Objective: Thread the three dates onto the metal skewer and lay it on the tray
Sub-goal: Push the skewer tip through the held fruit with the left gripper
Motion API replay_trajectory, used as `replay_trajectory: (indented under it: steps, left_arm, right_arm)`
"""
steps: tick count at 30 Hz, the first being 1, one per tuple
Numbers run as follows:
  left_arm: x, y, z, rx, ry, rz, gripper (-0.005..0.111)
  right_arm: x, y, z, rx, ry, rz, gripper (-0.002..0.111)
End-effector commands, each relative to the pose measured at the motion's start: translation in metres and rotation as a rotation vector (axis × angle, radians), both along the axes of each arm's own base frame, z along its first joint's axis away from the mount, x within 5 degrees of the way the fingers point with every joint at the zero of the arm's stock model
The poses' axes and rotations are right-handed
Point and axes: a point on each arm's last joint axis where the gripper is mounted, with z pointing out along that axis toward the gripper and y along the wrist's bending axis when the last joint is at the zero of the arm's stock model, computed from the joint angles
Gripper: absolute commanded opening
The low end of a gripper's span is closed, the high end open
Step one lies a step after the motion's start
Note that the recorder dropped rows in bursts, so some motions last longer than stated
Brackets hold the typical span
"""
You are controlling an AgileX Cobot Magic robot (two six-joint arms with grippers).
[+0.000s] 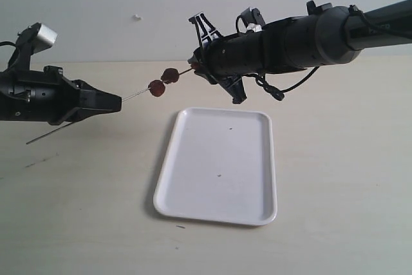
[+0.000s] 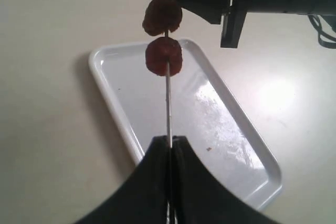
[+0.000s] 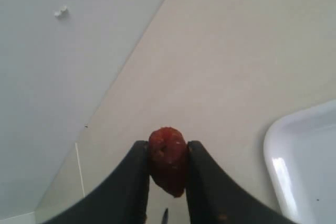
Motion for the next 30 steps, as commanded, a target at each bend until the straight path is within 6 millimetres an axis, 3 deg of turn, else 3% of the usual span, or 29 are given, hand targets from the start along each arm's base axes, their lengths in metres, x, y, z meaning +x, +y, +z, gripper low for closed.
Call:
replay_trajectory:
  steps: [1, 30]
  left_arm:
    - [-0.0003, 0.0003, -0.0034, 0.005, 0.018, 0.016, 0.0]
    - [0.0018, 0.0006, -0.0017, -0.01, 0.002, 0.037, 0.0]
  right_arm:
    - [0.0014, -0.0005, 0.002, -0.006, -0.011, 0.003, 0.024]
    - [0.0004, 0.0018, 0.0027, 0.008, -0.013, 0.029, 0.024]
